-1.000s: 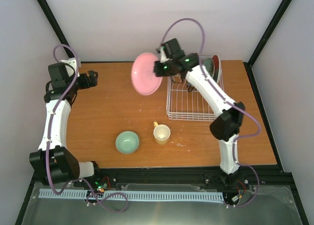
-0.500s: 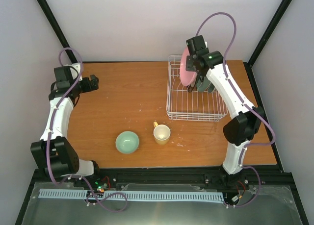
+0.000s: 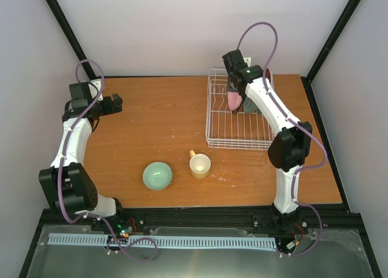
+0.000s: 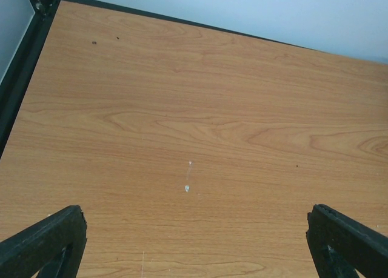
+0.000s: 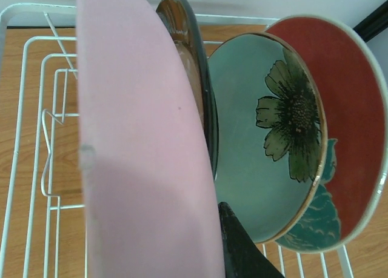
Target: Load the mixed dishes into the dish rack
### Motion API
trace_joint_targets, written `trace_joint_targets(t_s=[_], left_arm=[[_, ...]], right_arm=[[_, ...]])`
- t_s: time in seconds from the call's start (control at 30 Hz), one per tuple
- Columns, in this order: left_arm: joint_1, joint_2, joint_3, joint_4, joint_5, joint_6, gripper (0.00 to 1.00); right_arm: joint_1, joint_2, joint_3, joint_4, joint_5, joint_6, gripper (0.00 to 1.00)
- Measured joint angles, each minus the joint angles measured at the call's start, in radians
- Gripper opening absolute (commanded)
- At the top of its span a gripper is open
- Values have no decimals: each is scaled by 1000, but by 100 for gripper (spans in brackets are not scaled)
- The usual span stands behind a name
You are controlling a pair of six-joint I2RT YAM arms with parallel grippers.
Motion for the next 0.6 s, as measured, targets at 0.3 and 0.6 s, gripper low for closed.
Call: trace_joint_targets(t_s=[0.3, 0.6], left_arm=[[0, 34, 1, 0, -1, 6, 100], [0, 45, 10, 0, -5, 18, 100]], right_arm=[[0, 70, 59, 15, -7, 11, 3], [0, 157, 144, 11, -24, 19, 3]])
